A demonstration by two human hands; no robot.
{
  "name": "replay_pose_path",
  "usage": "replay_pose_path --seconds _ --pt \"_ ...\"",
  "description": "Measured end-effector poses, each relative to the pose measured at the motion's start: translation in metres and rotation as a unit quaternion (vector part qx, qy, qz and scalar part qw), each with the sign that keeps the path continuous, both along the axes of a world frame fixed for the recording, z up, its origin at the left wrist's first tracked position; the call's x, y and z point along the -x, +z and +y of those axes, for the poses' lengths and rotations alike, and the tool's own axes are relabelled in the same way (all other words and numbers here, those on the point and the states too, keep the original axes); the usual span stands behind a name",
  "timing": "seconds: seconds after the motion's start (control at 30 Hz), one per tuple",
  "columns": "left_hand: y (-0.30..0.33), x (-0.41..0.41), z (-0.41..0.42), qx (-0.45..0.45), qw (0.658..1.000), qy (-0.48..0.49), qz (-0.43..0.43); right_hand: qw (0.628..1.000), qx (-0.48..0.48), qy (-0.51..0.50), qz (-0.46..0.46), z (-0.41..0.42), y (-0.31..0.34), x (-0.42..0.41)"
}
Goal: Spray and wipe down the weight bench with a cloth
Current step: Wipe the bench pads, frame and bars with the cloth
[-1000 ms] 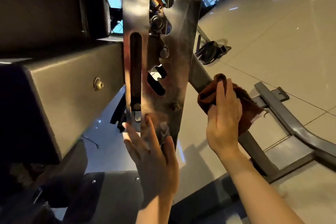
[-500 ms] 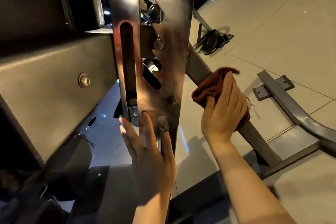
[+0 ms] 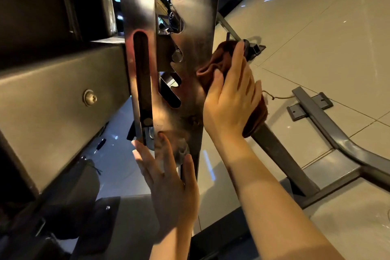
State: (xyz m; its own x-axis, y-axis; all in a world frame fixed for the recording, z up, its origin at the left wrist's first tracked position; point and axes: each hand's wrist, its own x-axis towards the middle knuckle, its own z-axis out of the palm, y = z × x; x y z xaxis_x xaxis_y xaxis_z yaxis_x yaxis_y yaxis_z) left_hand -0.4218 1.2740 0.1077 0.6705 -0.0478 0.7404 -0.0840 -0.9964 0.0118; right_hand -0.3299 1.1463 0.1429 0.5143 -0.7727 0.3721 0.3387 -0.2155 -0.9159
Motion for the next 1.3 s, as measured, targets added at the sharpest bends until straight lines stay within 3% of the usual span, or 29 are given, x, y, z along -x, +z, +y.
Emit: replay_pose_path --seconds 0.17,0.43,0.57,0.67,0.77,0.87,0.97,1.1,1.2,1.3 --pt "0.0 -0.001 0.004 -0.008 1.0 0.005 -0.003 0.998 -0.026 -0.052 -0.002 -0.007 -0.023 -0.009" --pt "0.002 -0.005 0.001 -0.002 1.0 -0.004 -0.008 0.984 -0.099 0.052 0.141 0.001 -0.145 0.015" --pt "0.001 -0.005 -0.007 0.012 1.0 0.005 -0.013 0.994 -0.067 0.054 0.073 0.008 -0.094 0.015" --pt "0.004 -0.004 -0.012 0.039 0.999 -0.004 0.0 0.996 0.011 0.053 -0.07 -0.001 -0.028 0.008" --pt "0.007 -0.004 -0.014 0.032 0.999 -0.005 0.001 0.977 -0.028 0.116 -0.174 -0.013 0.001 0.007" --pt "0.007 -0.002 -0.016 0.036 0.999 -0.005 -0.017 0.98 -0.091 0.139 -0.111 -0.016 -0.028 0.011" --pt "0.006 -0.002 -0.015 0.044 0.999 0.001 -0.012 0.991 -0.038 0.125 -0.016 -0.011 -0.076 0.015" --pt "0.007 -0.003 -0.014 0.036 0.999 0.007 -0.006 0.987 -0.024 0.158 0.036 -0.009 -0.11 0.023" --pt "0.006 -0.004 -0.017 0.049 0.999 0.012 -0.008 0.988 0.014 0.151 -0.009 -0.015 -0.074 0.019" --pt "0.005 -0.004 -0.016 0.053 0.999 0.005 -0.003 0.979 0.068 0.154 -0.115 -0.021 -0.017 0.009"
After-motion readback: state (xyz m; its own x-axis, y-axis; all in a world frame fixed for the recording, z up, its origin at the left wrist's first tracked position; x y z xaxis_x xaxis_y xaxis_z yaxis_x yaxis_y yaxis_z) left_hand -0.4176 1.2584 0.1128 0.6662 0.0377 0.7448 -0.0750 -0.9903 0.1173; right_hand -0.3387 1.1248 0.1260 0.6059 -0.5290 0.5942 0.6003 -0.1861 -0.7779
